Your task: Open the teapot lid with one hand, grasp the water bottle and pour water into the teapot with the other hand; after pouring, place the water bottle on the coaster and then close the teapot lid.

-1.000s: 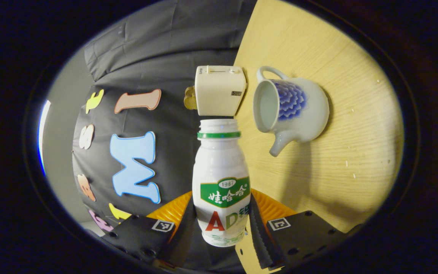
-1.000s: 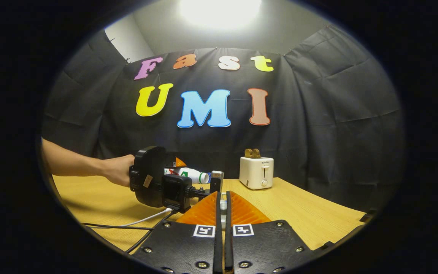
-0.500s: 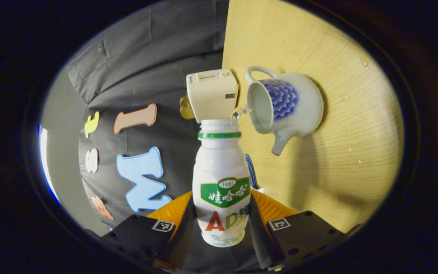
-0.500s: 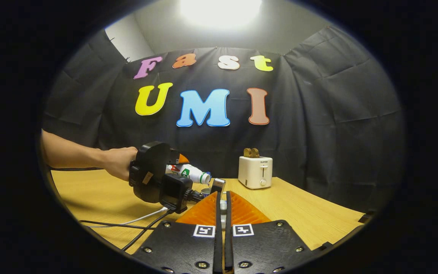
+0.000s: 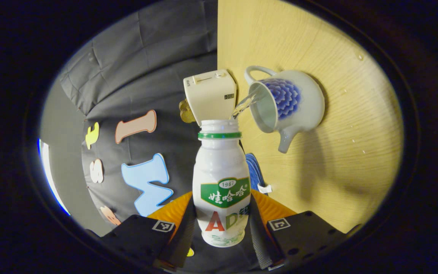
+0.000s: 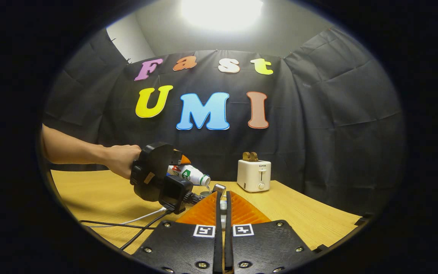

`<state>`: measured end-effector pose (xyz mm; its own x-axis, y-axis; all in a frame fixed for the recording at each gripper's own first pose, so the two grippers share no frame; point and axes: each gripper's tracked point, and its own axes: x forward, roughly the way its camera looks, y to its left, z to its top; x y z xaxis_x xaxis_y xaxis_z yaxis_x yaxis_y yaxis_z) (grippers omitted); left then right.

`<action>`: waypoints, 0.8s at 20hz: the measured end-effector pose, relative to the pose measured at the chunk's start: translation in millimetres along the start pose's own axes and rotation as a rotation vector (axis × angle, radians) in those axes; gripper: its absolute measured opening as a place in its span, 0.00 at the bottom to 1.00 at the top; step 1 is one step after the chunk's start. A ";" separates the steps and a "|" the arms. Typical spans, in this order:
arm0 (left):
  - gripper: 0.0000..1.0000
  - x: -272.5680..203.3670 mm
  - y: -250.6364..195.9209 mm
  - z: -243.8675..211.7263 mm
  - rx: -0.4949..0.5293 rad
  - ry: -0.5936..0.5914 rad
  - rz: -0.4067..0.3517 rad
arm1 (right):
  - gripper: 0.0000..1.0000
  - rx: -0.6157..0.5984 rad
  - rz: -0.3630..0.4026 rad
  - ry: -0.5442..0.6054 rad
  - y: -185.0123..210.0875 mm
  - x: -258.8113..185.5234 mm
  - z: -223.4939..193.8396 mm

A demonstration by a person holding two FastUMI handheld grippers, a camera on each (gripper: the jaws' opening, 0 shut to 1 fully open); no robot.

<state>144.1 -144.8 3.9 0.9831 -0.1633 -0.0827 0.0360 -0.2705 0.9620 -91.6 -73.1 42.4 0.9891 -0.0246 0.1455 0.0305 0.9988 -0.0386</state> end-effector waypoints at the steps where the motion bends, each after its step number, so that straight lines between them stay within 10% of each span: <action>1: 0.75 0.5 -0.6 -0.1 0.003 0.003 -0.004 | 0.02 0.001 -0.001 -0.001 -0.1 -0.5 0.6; 16: 0.79 1.1 5.2 -3.7 0.108 0.028 0.015 | 0.02 -0.009 0.002 -0.015 0.6 -3.2 8.2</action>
<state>146.0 -142.8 9.8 0.9880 -0.1422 -0.0604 0.0037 -0.3688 0.9295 -95.9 -72.1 50.0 0.9869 -0.0224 0.1599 0.0304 0.9984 -0.0478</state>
